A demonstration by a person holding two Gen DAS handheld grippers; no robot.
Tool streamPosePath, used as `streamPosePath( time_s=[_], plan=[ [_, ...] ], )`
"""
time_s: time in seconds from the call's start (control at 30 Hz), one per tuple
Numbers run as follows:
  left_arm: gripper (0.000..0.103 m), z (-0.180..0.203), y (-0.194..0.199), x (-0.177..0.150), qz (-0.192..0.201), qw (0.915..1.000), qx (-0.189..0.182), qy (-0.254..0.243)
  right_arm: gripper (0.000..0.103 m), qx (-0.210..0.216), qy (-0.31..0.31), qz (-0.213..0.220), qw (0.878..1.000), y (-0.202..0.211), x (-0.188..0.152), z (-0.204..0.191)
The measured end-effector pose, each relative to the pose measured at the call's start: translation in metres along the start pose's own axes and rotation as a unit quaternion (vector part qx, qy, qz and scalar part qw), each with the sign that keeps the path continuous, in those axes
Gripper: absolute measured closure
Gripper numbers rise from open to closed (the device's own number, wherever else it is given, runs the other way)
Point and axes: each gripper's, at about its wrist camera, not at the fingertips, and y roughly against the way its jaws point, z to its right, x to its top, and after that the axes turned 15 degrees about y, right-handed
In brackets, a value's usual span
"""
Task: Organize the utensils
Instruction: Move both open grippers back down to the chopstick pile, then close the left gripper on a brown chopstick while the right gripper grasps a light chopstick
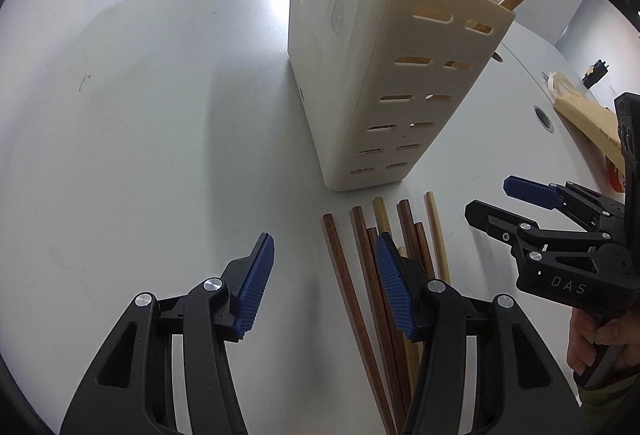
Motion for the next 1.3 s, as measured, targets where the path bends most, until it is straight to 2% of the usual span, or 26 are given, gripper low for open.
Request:
streamPosePath(
  time_s=[0.13, 0.27, 0.4, 0.53, 0.7, 0.83, 1.1, 1.3],
  plan=[
    [0.053, -0.001, -0.009, 0.005, -0.009, 1.0000, -0.001, 0.004, 0.040, 0.000, -0.004, -0.015, 1.000, -0.018, 0.001, 0.000],
    [0.058, -0.001, -0.019, 0.005, -0.018, 0.9998, 0.006, 0.001, 0.042, 0.000, 0.001, -0.015, 1.000, -0.023, 0.004, -0.003],
    [0.068, -0.003, -0.023, 0.005, -0.007, 0.9998, 0.012, 0.013, 0.053, 0.000, 0.003, -0.020, 1.000, -0.031, 0.002, -0.008],
    [0.068, 0.004, -0.031, 0.003, -0.023, 0.9997, 0.004, 0.003, 0.053, -0.001, 0.005, -0.026, 1.000, -0.039, -0.002, -0.012],
    [0.068, 0.014, -0.044, -0.001, -0.032, 0.9993, 0.020, -0.010, 0.055, -0.003, 0.003, -0.035, 0.999, -0.051, -0.006, -0.012],
    [0.071, 0.015, -0.050, -0.001, -0.033, 0.9991, 0.023, -0.012, 0.065, -0.007, 0.004, -0.032, 0.999, -0.053, -0.008, -0.013],
    [0.073, 0.023, -0.056, -0.001, -0.032, 0.9983, 0.043, -0.024, 0.067, -0.028, 0.027, -0.039, 0.998, -0.052, -0.008, -0.028],
    [0.083, 0.041, -0.060, -0.007, -0.023, 0.9966, 0.064, -0.046, 0.072, -0.048, 0.047, -0.037, 0.997, -0.052, -0.014, -0.042]
  ],
)
